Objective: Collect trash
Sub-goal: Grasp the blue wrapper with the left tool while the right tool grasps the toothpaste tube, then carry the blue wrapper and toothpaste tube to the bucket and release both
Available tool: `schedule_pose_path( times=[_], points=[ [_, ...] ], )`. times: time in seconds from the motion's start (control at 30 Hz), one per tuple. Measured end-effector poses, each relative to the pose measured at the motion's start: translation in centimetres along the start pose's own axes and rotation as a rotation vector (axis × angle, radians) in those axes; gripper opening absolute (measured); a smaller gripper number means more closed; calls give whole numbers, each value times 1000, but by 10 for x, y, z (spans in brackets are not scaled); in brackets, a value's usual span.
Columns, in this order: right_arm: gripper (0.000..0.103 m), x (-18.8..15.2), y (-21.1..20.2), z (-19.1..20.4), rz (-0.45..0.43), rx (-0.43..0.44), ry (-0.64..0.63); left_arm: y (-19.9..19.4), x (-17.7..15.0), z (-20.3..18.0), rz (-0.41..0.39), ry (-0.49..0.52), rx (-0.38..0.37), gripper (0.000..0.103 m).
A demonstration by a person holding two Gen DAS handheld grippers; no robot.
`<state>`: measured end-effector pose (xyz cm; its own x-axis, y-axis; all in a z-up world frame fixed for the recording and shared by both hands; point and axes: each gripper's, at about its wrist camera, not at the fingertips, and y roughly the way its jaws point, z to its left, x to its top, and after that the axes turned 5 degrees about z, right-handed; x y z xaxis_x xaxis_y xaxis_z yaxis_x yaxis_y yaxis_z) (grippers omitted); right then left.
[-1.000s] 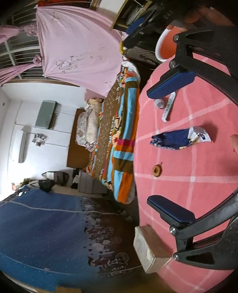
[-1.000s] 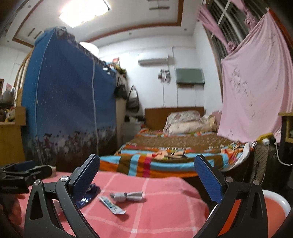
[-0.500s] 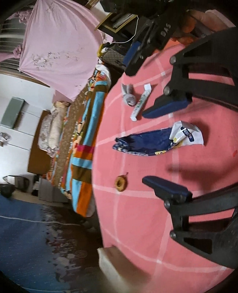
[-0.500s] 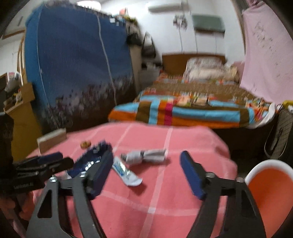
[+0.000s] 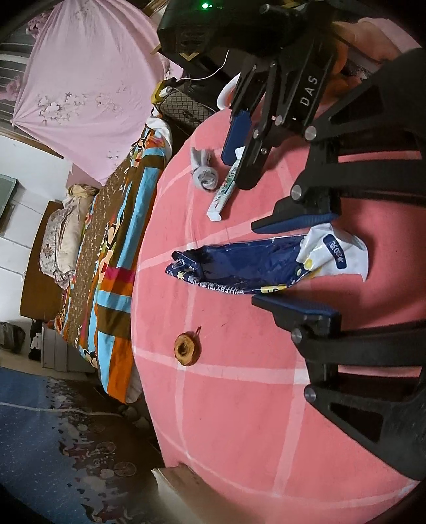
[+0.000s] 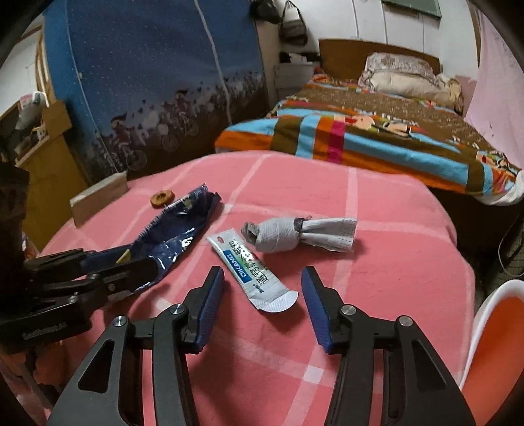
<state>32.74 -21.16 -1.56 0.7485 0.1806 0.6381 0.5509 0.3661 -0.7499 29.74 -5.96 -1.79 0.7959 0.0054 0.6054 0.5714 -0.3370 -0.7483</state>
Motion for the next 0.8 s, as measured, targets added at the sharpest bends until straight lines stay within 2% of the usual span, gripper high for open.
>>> schedule_pose_path(
  times=[0.1, 0.27, 0.5, 0.57, 0.8],
  points=[
    [34, 0, -1, -4, -1, 24, 21, -1, 0, 1, 3, -6, -2, 18],
    [32, 0, -1, 1, 0, 25, -1, -2, 1, -1, 8, -11, 12, 6],
    [31, -4, -9, 5, -21, 30, -11, -7, -2, -3, -15, -11, 50, 4],
    [31, -7, -12, 7, -34, 30, -14, -12, -4, -3, -33, -19, 70, 0],
    [29, -13, -24, 11, -87, 18, -18, -21, -9, -1, -63, -42, 99, 0]
  ],
)
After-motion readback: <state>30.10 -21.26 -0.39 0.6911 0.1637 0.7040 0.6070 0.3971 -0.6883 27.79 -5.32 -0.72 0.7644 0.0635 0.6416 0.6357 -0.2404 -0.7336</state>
